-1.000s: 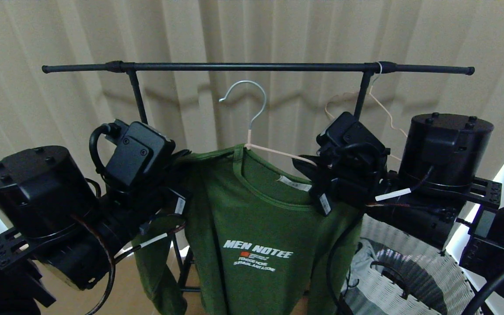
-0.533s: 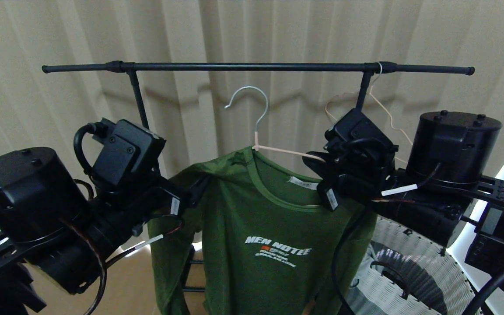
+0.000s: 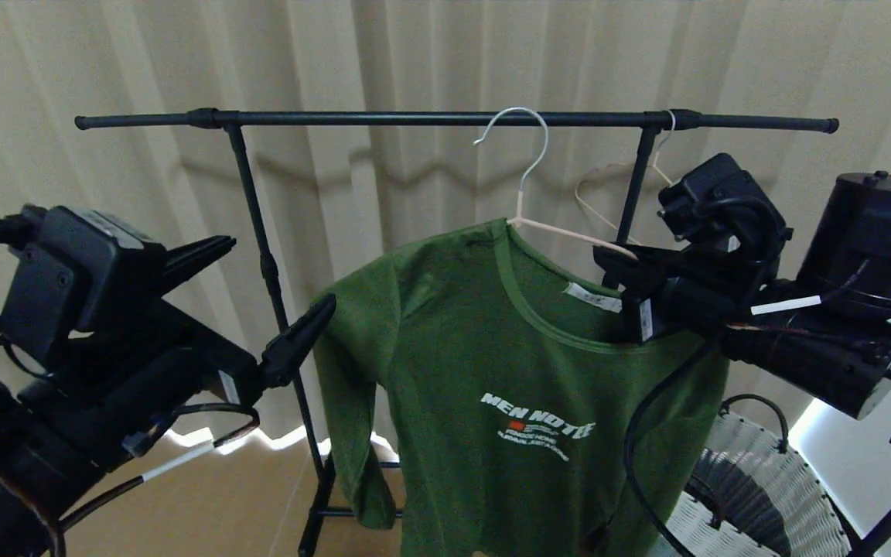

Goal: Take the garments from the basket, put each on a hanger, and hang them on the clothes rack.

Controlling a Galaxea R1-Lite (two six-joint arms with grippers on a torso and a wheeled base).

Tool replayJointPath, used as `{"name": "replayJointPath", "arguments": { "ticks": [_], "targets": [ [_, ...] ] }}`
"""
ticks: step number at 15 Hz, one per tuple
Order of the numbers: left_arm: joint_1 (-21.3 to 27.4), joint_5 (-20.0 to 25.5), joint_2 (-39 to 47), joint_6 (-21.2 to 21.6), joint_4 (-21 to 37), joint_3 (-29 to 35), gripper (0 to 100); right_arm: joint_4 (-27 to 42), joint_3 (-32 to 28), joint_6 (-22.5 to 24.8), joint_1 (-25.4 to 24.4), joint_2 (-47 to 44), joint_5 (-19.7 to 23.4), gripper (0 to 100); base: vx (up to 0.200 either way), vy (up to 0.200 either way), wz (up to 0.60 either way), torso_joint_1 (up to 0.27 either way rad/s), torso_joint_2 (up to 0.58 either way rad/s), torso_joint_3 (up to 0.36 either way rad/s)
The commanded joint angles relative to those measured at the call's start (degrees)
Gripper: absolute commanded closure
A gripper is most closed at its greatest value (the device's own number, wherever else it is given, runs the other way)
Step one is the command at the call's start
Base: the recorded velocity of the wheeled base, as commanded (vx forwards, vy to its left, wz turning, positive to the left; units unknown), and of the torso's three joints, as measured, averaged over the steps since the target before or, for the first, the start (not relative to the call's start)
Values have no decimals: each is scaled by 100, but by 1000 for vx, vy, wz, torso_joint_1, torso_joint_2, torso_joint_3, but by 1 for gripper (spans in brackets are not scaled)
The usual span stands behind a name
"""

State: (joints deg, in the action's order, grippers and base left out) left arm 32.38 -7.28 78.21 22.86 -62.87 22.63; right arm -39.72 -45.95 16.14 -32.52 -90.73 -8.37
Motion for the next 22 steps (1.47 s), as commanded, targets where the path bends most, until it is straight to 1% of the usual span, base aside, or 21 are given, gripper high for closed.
{"name": "replayJointPath", "arguments": {
  "ticks": [1,3,5,7,9,12,13,14,18,20,22],
  "targets": [
    [-74,-2,-131,-9,3,-531,0,-54,130,-94,18,240,11,100,0,0,0,0,0,0],
    [-504,121,-8,-106,-6,-927,0,-133,262,-111,18,434,46,100,0,0,0,0,0,0],
    [-707,288,177,-115,-15,-1164,0,-142,314,-146,9,548,55,100,0,0,0,0,0,0],
    [-794,323,440,-124,-41,-1138,0,-150,332,-155,-8,610,64,100,0,0,0,0,0,0],
    [-803,332,713,-343,-41,-918,0,-150,341,-155,-52,654,205,100,0,0,0,0,0,0],
    [-856,728,853,-396,-41,-848,0,-150,341,-155,-228,697,240,100,0,0,0,0,0,0],
    [-882,763,853,-396,-41,-839,0,-150,332,-146,-246,706,240,100,0,0,0,0,0,0],
    [-891,763,853,-396,-41,-839,100,-150,332,-146,-246,706,240,100,0,0,0,0,0,0],
    [-1164,754,845,-370,-41,-865,100,-142,314,-129,-228,689,187,100,0,0,0,0,0,0],
    [-1480,754,836,-326,-41,-927,100,-133,306,-120,-114,680,170,100,0,0,0,0,0,0],
    [-1876,754,801,-299,-41,-944,100,-106,297,-111,124,689,143,100,0,0,0,0,0,0]
  ]
}}
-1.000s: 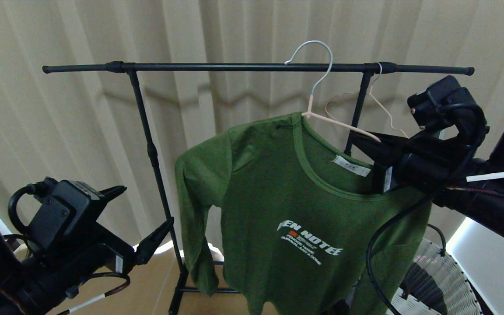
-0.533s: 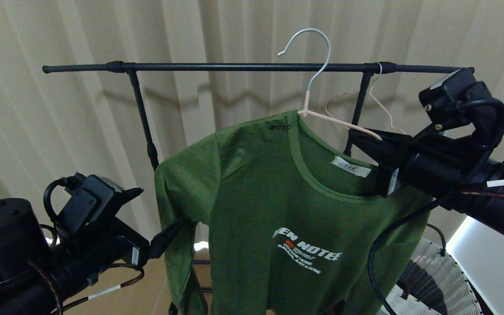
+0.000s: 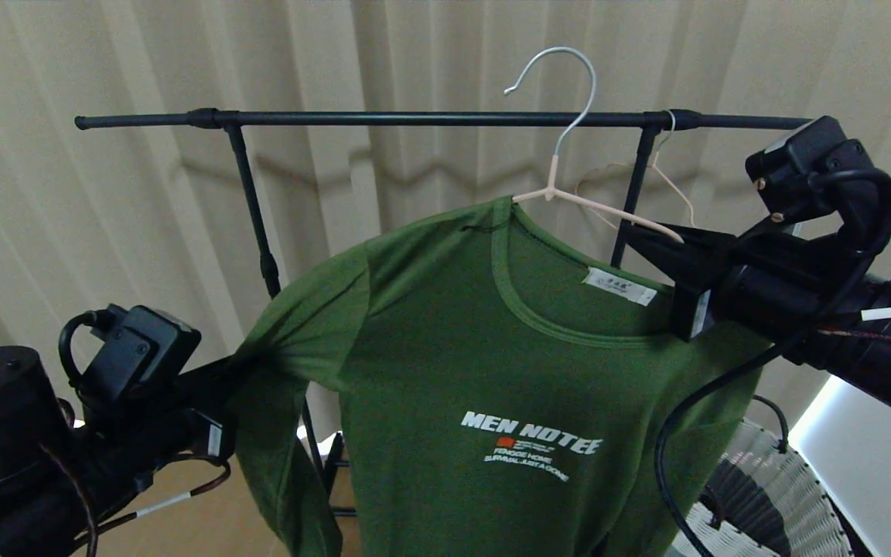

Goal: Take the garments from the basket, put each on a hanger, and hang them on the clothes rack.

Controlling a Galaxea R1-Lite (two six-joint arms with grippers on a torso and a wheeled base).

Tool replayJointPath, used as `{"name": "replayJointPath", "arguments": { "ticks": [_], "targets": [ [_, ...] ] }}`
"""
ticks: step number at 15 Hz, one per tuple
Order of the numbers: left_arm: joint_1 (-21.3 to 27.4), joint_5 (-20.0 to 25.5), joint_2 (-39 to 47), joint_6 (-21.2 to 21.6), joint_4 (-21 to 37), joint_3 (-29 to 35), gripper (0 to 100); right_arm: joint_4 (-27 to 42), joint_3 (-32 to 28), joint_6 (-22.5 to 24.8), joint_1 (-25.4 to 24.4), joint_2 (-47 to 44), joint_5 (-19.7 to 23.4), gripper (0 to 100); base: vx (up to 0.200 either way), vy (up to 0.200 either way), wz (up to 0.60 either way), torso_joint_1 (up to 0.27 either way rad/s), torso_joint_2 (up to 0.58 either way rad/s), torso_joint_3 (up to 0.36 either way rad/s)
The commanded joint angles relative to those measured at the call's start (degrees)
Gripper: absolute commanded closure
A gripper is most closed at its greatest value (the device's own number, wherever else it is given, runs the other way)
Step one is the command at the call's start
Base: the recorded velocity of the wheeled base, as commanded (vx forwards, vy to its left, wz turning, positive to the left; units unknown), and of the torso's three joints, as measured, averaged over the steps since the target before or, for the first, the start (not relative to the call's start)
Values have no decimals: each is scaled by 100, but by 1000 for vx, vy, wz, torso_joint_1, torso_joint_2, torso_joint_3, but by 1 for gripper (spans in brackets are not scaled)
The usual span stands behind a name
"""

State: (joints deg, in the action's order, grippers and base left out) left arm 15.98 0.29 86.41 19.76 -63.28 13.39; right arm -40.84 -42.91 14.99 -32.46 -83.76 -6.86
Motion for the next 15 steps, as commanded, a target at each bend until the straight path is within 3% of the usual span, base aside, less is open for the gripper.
{"name": "replayJointPath", "arguments": {
  "ticks": [1,6,7,10,15],
  "targets": [
    [-561,6,-19,54,-18,-99,100,23,-7,3,240,-9,-34,100,0,0,0,0,0,0],
    [-587,182,-221,10,-18,-117,100,32,-51,3,293,-35,-52,100,0,0,0,0,0,0],
    [-526,182,-247,1,-18,-117,0,32,-51,3,293,-35,-52,100,0,0,0,0,0,0],
    [-473,190,-397,-7,-18,-161,0,41,-42,3,302,-35,-61,100,0,0,0,0,0,0],
    [-306,357,-1636,-157,0,-389,0,806,-103,3,522,-61,-940,100,0,0,0,0,0,0]
  ]
}}
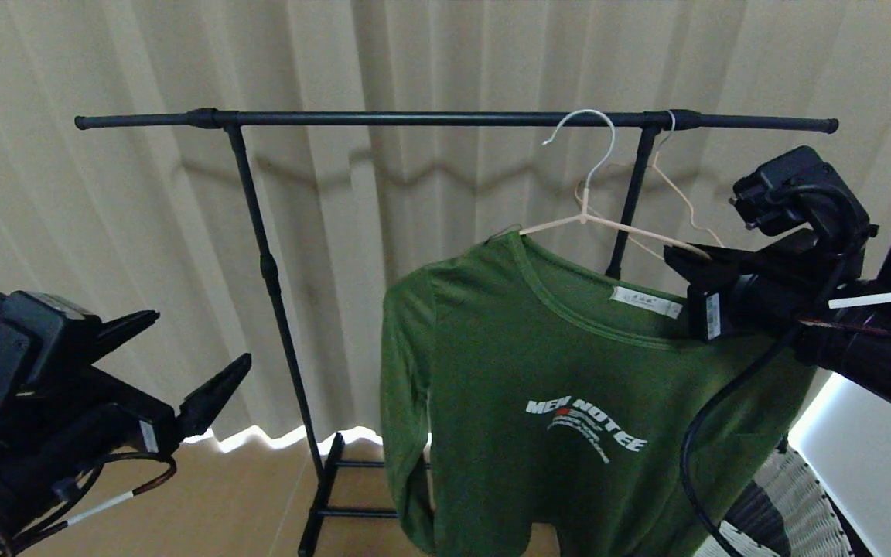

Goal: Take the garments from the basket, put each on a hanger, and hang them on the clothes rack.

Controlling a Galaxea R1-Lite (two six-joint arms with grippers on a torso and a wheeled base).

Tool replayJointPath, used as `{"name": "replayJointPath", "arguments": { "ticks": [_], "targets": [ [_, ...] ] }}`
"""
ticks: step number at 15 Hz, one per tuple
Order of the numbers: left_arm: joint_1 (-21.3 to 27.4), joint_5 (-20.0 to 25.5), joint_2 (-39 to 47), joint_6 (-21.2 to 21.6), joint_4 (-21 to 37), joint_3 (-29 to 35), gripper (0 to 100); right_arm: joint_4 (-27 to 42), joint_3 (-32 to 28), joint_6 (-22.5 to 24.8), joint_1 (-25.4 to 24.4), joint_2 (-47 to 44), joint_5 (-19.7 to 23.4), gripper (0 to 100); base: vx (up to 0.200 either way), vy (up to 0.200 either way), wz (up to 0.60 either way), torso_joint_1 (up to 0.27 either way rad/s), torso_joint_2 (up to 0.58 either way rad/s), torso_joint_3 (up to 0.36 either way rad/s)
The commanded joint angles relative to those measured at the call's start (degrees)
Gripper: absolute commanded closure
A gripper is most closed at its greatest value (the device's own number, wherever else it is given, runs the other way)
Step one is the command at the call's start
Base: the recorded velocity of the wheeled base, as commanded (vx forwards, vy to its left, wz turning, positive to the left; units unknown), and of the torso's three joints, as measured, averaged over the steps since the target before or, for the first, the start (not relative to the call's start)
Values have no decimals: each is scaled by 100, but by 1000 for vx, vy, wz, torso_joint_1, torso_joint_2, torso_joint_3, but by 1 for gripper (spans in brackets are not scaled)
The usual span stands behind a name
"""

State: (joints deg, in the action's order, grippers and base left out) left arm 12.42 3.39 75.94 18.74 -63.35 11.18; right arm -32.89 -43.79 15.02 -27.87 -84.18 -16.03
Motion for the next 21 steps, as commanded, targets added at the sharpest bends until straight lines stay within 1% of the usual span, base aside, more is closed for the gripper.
{"name": "replayJointPath", "arguments": {
  "ticks": [1,2,3,4,5,6,8,18,21],
  "targets": [
    [50,39,-800,-81,7,-327,0,46,2,1,106,-64,-146,100,0,0,0,0,0,0],
    [41,39,-1178,-142,7,-538,0,28,2,1,176,-134,-278,100,0,0,0,0,0,0],
    [41,39,-1371,-221,7,-608,0,28,-16,1,185,-134,-313,100,0,0,0,0,0,0],
    [50,48,-1661,-494,25,-696,0,37,-95,1,185,-134,-339,100,0,0,0,0,0,0],
    [50,48,-1749,-661,25,-731,0,37,-121,1,185,-143,-374,100,0,0,0,0,0,0],
    [32,57,-1775,-810,86,-634,0,-33,-191,1,176,-187,-392,100,0,0,0,0,0,0],
    [23,65,-1775,-828,122,-564,0,-130,-262,-8,176,-204,-392,100,200,0,0,0,0,2],
    [15,65,-1775,-845,359,-626,0,-139,-385,-8,185,-284,-392,100,200,0,0,2,1,3],
    [15,65,-1766,-854,420,-661,0,-130,-473,-8,229,-398,-401,100,0,0,0,0,0,0]
  ]
}}
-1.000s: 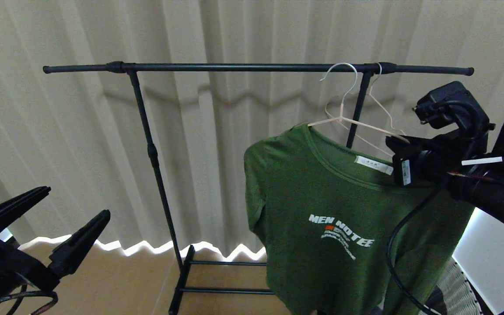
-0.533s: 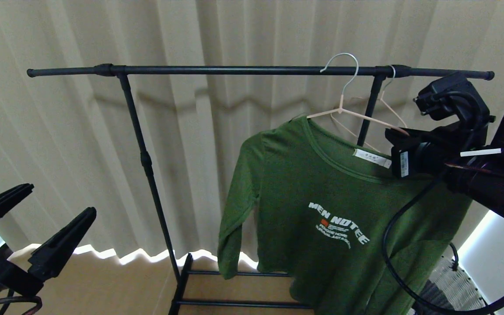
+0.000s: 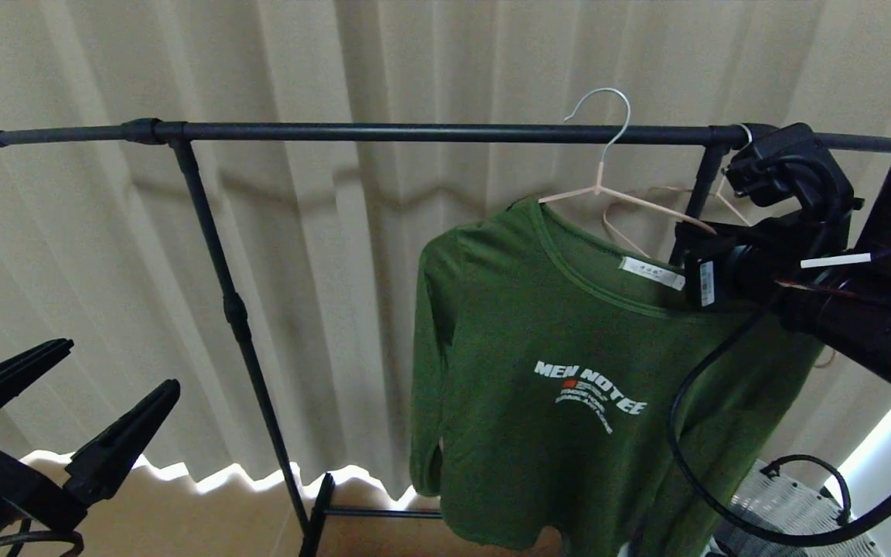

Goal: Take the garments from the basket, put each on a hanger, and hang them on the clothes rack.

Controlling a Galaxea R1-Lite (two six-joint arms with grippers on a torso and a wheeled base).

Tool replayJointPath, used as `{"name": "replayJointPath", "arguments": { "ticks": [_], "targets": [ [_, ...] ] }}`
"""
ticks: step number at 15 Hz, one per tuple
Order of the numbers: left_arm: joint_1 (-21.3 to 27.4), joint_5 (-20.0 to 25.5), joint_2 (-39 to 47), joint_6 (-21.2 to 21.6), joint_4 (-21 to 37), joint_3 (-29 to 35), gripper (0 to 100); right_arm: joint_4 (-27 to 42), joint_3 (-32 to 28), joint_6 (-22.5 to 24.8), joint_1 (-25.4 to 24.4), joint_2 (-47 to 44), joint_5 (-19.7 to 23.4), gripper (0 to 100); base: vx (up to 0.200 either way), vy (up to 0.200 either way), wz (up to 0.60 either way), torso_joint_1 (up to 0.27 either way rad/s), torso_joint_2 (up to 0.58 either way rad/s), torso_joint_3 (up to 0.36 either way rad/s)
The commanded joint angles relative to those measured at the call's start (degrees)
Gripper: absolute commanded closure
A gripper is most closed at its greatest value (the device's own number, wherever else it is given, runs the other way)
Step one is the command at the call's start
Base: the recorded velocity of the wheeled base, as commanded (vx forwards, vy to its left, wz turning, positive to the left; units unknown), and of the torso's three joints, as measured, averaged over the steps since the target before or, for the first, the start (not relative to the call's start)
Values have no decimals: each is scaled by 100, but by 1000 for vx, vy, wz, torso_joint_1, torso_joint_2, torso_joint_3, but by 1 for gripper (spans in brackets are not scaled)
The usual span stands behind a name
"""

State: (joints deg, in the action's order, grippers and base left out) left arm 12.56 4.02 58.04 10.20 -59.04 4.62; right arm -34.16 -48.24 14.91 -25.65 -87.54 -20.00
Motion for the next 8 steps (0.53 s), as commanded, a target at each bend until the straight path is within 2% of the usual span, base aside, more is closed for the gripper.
{"name": "replayJointPath", "arguments": {
  "ticks": [1,8],
  "targets": [
    [1,2,23,-1,-11,-14,0,-3,-168,3,51,-193,-12,100,0,0,0,0,0,0],
    [1,2,155,-115,-2,-14,0,-3,-1100,12,482,-1239,-21,100,0,0,0,0,0,0]
  ]
}}
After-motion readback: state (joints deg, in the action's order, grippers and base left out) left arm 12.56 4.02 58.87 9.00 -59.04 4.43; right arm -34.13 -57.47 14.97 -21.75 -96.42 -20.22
